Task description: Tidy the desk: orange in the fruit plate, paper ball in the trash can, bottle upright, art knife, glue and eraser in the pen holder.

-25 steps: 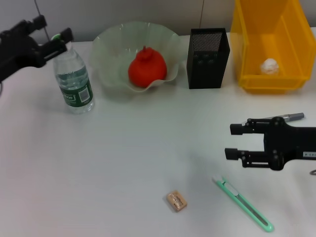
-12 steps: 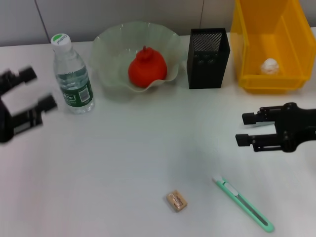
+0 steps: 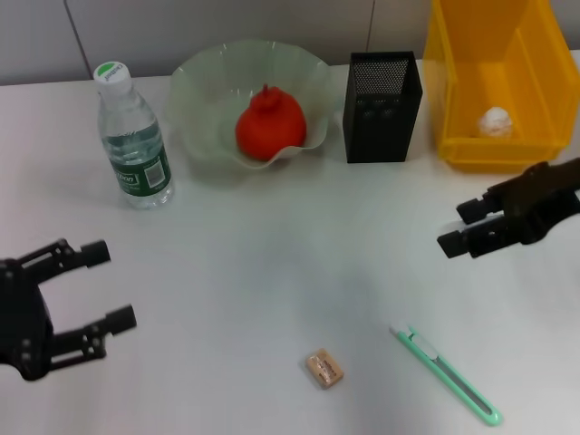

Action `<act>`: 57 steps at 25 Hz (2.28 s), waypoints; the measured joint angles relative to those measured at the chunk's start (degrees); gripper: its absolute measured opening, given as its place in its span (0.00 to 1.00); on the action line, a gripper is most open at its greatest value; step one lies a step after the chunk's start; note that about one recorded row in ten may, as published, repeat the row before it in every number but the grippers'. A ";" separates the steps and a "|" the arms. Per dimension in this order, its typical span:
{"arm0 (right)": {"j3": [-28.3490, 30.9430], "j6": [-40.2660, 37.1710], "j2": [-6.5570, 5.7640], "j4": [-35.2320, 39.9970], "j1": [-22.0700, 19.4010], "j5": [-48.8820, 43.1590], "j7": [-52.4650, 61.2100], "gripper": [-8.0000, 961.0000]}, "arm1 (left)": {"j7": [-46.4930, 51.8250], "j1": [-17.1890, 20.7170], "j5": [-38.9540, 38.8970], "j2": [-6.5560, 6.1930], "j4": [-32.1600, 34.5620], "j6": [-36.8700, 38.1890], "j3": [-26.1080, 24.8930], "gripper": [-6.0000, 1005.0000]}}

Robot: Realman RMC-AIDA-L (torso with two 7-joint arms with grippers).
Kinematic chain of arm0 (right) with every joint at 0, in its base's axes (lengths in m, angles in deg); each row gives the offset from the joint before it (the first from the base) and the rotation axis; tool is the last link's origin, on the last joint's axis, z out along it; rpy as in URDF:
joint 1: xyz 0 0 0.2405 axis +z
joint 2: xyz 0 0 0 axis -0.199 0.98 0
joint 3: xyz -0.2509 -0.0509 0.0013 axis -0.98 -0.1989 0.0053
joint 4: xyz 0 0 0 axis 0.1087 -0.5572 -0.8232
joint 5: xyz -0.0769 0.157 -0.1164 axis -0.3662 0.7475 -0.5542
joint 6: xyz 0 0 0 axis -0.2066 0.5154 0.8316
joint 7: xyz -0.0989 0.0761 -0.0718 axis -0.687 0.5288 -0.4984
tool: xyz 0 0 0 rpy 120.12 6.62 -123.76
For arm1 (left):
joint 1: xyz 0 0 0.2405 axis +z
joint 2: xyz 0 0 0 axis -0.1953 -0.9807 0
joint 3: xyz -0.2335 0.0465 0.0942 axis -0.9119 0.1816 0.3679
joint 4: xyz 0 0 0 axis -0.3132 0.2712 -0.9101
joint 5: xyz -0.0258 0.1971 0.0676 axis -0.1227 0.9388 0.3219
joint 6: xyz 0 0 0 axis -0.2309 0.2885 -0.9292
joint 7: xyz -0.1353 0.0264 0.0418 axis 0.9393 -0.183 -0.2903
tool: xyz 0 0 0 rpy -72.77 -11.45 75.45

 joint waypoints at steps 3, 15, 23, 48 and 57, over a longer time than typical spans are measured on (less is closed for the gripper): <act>-2.99 -2.73 -0.97 0.57 4.63 -5.59 7.75 0.70 | -1.74 -0.30 3.44 -0.13 -1.37 1.39 0.09 0.81; -13.92 -7.77 1.30 -14.56 22.44 -25.17 20.60 0.70 | -3.21 0.01 7.54 -0.09 -1.47 2.42 0.35 0.81; -23.16 -3.26 2.08 -24.06 27.35 -24.16 26.39 0.70 | -6.37 -0.01 9.41 0.44 -3.14 1.95 0.08 0.81; -42.21 10.92 2.35 -40.16 32.48 -13.50 37.23 0.70 | -7.95 -0.15 12.21 0.67 -5.07 0.36 -0.13 0.81; -44.52 14.30 2.35 -41.54 32.69 -13.27 37.72 0.70 | -8.04 -0.04 12.24 0.77 -5.07 -0.59 -0.08 0.81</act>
